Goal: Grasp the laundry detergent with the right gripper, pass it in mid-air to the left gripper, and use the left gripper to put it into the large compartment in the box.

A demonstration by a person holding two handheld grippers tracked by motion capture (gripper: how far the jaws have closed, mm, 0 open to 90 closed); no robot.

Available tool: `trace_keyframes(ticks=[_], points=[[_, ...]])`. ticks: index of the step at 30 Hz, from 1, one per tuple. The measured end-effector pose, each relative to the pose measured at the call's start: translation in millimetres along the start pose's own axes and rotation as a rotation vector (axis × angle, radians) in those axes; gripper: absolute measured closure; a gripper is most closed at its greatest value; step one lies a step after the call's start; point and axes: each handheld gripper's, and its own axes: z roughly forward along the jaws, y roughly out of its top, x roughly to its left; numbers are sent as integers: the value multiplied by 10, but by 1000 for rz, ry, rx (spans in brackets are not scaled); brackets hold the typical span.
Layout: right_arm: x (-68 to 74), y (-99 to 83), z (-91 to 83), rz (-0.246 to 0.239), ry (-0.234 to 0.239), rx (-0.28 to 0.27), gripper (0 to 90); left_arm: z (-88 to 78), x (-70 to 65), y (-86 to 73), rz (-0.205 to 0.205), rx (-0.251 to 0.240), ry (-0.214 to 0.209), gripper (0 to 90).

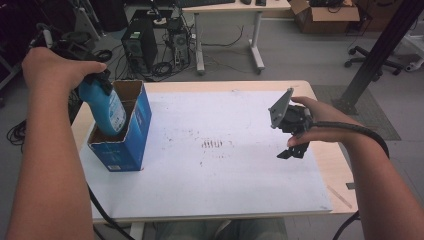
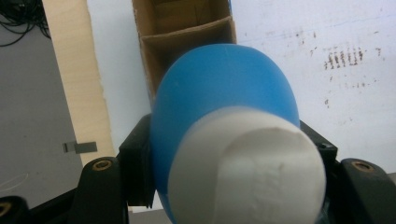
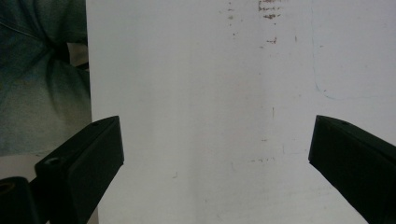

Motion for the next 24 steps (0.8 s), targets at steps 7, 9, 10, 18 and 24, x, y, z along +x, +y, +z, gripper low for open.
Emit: trace_keyframes(ticks=[7, 9, 10, 18, 24], points=[[0, 11, -5, 1, -1, -3, 34, 189, -9, -2, 9, 14, 20, 379], [1, 17, -6, 0, 0, -4, 34, 255, -4, -4, 6, 17, 18, 379], [3, 23, -8, 0, 1, -2, 34, 288, 0, -5, 6, 23, 16, 379], [6, 43, -26, -6, -1, -1, 34, 474, -17, -8, 18, 33, 31, 379], [11, 41, -27, -2, -6, -7, 34, 636, -17, -22, 19, 46, 41, 379]])
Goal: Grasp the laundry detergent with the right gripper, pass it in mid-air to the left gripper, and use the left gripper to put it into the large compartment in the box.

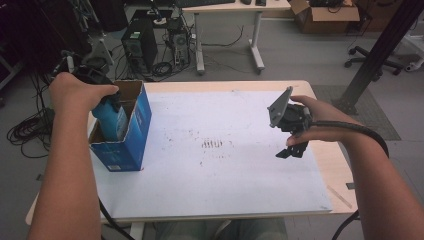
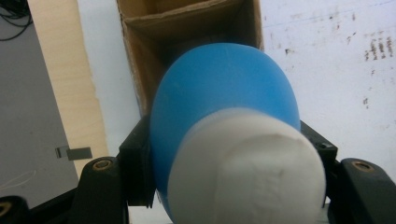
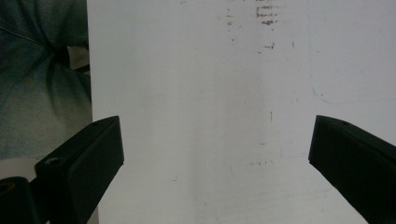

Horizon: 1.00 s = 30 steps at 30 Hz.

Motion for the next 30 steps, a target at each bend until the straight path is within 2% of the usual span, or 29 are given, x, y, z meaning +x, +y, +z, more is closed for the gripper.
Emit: trace_keyframes(ticks=[10, 30], points=[[5, -8, 6, -1, 1, 2, 34, 218, 28, -23, 2, 20, -4, 379], [7, 2, 37, 2, 3, -4, 34, 527, 65, -76, -6, 28, -8, 379]])
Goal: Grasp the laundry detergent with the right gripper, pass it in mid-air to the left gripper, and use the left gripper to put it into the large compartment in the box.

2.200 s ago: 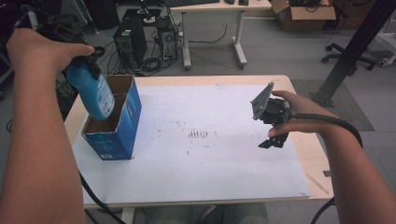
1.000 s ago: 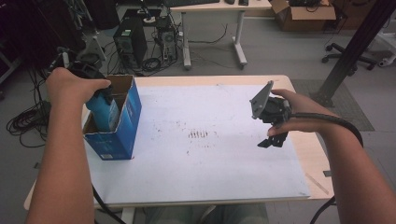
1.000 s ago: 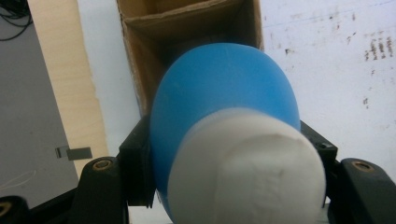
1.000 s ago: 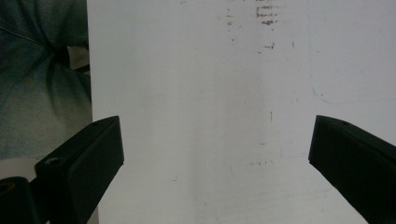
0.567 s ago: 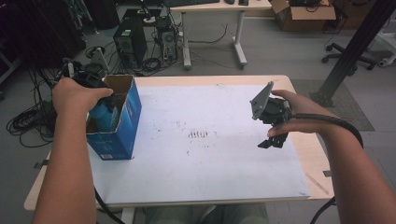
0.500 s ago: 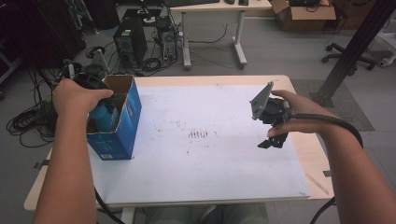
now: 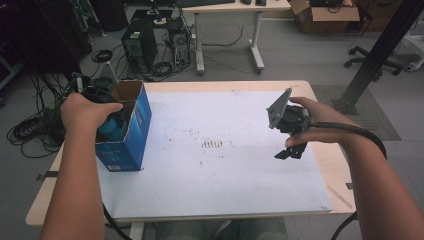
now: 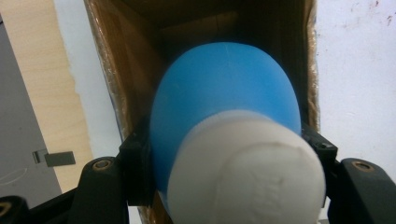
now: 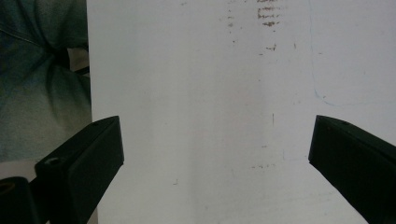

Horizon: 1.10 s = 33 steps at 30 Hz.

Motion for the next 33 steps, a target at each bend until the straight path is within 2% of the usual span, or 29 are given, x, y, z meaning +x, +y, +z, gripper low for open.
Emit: trace_keyframes(ticks=[5, 10, 24, 33], points=[[6, 2, 7, 1, 0, -1, 34, 75, -7, 2, 4, 9, 9, 379], [9, -3, 21, 2, -1, -4, 34, 132, 2, 1, 1, 11, -4, 379], [14, -23, 47, 7, 1, -11, 34, 267, -10, 15, 8, 20, 0, 379], [15, -33, 50, 8, 2, -10, 34, 280, 8, 24, 2, 16, -6, 378]])
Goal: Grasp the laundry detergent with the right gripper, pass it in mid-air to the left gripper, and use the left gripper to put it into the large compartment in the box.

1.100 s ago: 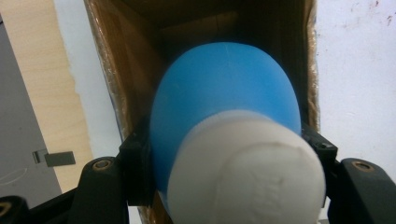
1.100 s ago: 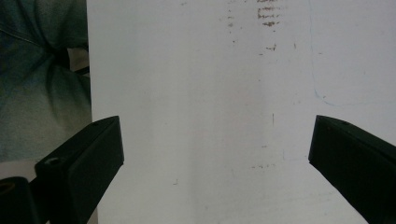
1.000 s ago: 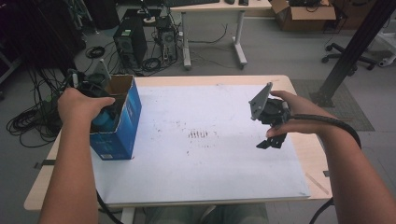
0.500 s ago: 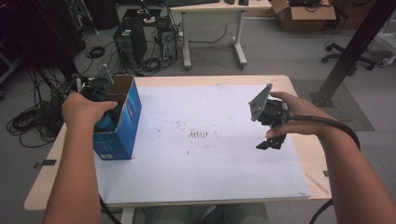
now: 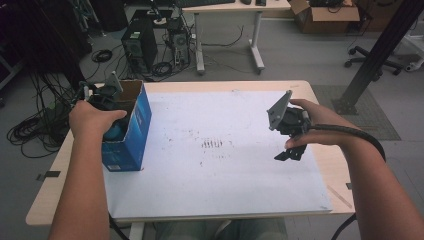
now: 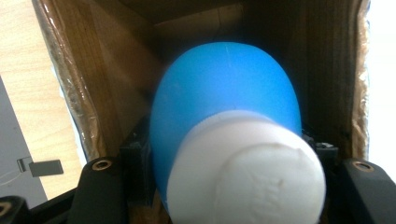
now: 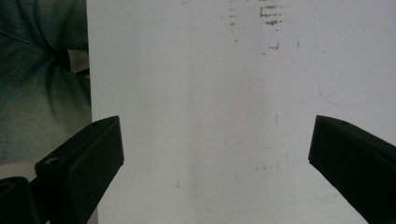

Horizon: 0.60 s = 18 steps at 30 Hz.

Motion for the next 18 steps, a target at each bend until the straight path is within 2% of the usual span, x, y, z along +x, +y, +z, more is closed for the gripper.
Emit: trace_keyframes(ticks=[18], points=[[32, -32, -37, 9, -6, 3, 34, 23, 79, 49, -16, 19, -21, 377]])
